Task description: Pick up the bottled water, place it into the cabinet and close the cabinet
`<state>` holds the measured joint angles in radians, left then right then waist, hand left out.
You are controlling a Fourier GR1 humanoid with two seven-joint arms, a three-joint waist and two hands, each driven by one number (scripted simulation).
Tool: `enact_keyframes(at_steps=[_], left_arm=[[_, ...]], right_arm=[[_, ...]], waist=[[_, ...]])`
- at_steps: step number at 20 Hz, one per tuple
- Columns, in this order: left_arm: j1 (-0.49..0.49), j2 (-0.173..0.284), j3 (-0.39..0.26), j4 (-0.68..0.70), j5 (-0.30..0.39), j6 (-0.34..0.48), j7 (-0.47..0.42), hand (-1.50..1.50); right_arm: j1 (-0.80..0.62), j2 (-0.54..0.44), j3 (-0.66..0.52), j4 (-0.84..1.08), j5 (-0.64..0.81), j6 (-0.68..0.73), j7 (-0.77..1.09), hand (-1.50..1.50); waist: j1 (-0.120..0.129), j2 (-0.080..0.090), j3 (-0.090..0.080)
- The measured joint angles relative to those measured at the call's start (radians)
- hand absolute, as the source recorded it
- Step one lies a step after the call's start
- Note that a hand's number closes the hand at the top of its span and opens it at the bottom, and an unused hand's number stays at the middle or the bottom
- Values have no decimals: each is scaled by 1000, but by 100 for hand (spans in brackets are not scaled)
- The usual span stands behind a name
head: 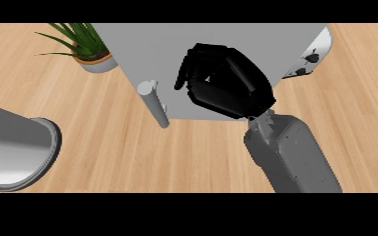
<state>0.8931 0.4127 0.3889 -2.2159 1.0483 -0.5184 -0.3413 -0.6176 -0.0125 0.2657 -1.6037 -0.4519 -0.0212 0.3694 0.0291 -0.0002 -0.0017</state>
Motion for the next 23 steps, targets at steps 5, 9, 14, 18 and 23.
enact_keyframes(at_steps=[5, 9, 14, 18, 23], left_arm=[[2, -11, 45, -4, 43, -14, 40, -150], [-11, -5, 70, 7, 72, -28, 70, -150], [-33, -9, 83, 21, 77, -41, 91, -150], [-40, -17, 83, 18, 80, -48, 104, -150], [-61, -9, 84, 17, 92, -39, 130, -150]], right_arm=[[-49, -21, -40, 104, -43, 130, -27, 150], [-72, -24, -50, 162, -50, 205, -60, 150], [-96, -22, -58, 211, -47, 253, -83, 150], [-115, -17, -72, 234, -71, 270, -66, 150], [-130, -11, -78, 254, -112, 310, -61, 150]], waist=[[-5, -14, 2], [-10, -25, 7], [-15, -32, 14], [-12, -33, 21], [-15, -32, 26]])
